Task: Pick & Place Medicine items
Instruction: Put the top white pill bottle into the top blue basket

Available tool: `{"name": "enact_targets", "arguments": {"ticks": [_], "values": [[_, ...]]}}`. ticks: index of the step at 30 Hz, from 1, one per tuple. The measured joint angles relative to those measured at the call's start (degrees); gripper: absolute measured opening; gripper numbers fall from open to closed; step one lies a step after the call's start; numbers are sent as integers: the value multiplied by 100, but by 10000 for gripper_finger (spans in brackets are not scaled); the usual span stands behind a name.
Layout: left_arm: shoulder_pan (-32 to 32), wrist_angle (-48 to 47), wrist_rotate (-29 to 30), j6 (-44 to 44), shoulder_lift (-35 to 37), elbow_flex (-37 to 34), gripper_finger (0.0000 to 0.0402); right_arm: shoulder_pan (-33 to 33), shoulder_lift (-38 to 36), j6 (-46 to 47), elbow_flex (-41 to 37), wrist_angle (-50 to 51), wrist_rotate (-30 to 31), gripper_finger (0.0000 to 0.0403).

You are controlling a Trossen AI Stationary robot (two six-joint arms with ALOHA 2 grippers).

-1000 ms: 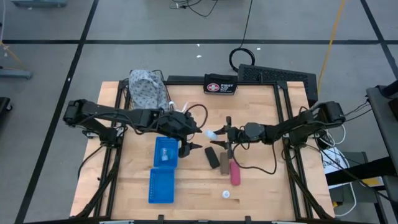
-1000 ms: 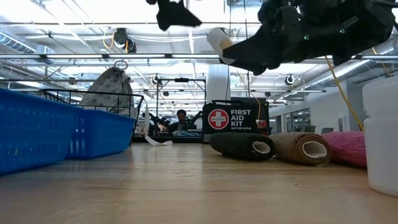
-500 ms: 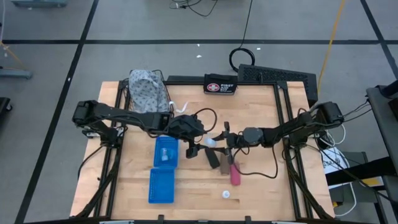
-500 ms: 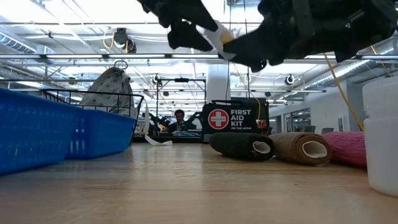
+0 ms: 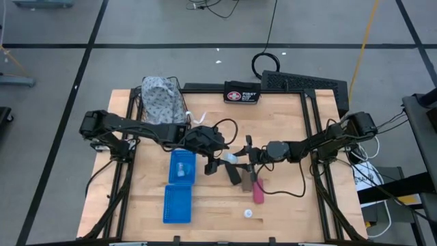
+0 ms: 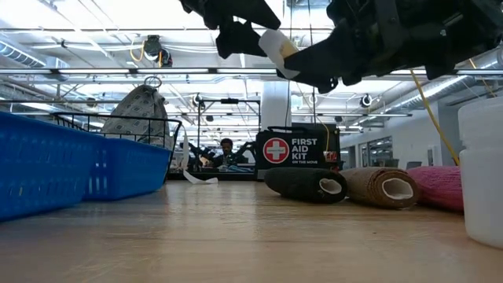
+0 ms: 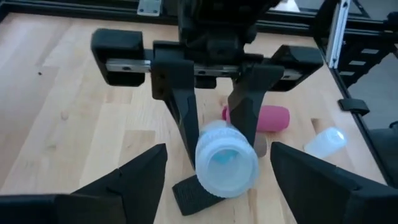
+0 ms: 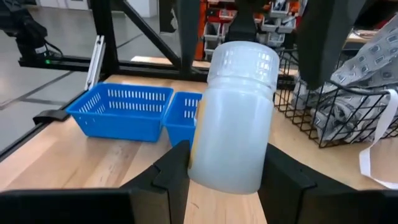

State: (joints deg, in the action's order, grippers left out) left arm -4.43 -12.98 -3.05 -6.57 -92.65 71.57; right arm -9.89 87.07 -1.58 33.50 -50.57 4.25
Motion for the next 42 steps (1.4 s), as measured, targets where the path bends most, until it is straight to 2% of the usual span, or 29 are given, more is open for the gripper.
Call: {"name": "enact_targets", "arguments": {"ticks": [7,18,31,35,39,42], "values": [[0,60,-4,20,-200,0,240,0,-2,1,0,27,0,138],[0,96,-15,113,-117,2,142,0,0,6,0,201,-7,138],[-22,4,99,149,-92,2,136,2,0,248,0,201,4,152],[-26,-791,514,23,315,0,136,17,-26,258,26,69,113,158],[-42,-2119,940,-411,855,-11,135,-8,-54,256,-15,288,-11,169],[-181,-2923,1474,-837,1151,-2,135,2,-167,255,-11,267,-16,173]]}}
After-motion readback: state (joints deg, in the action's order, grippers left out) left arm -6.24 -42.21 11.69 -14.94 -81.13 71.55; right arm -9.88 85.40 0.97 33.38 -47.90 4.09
